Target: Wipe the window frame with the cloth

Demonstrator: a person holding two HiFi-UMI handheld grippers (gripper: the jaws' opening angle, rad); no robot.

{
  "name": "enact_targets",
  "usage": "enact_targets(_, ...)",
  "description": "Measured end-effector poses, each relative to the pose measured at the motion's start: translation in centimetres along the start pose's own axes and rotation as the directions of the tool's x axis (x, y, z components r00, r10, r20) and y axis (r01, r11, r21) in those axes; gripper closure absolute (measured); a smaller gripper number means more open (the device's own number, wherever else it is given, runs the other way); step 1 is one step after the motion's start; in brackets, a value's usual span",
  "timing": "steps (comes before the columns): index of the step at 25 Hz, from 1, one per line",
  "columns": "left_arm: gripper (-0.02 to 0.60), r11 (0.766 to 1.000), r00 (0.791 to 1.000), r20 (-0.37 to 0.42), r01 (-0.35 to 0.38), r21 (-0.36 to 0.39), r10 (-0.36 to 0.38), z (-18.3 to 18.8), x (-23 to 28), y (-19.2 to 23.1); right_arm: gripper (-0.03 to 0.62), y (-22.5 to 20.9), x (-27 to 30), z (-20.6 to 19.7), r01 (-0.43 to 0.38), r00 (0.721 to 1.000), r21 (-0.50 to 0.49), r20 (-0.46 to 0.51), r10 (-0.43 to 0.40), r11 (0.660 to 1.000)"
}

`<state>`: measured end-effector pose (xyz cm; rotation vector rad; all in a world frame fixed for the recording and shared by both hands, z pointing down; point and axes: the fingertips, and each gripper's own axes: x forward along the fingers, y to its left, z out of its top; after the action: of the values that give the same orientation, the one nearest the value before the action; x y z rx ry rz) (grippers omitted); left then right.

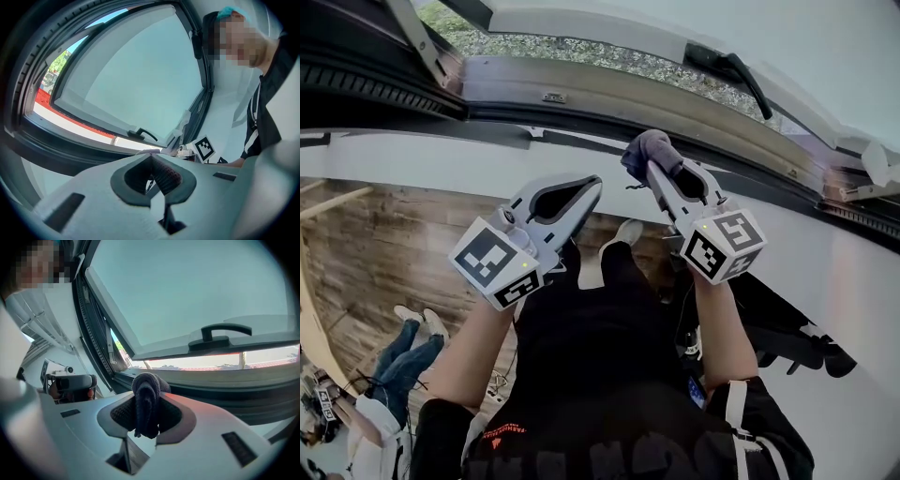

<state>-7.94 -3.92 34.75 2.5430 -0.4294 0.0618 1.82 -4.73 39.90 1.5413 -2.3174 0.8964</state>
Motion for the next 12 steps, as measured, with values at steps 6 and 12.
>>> enact_targets(6,0.563,0.999,0.999,0.021,-0.036,-0.016,0.037,0.3,-2.3,1.6,0.494,2.2,2.3,0.2,-0.038,0.999,-0.021,-0.023,0.038,0.999)
enact_targets(12,0.563,0.998,0.997,0.038,-0.06,-0.023,0.061,0.7,-4.1,3.1,0.494,4.3,4.5,0.3,-0.071,0.997,-0.041,-0.04,0.07,0.997)
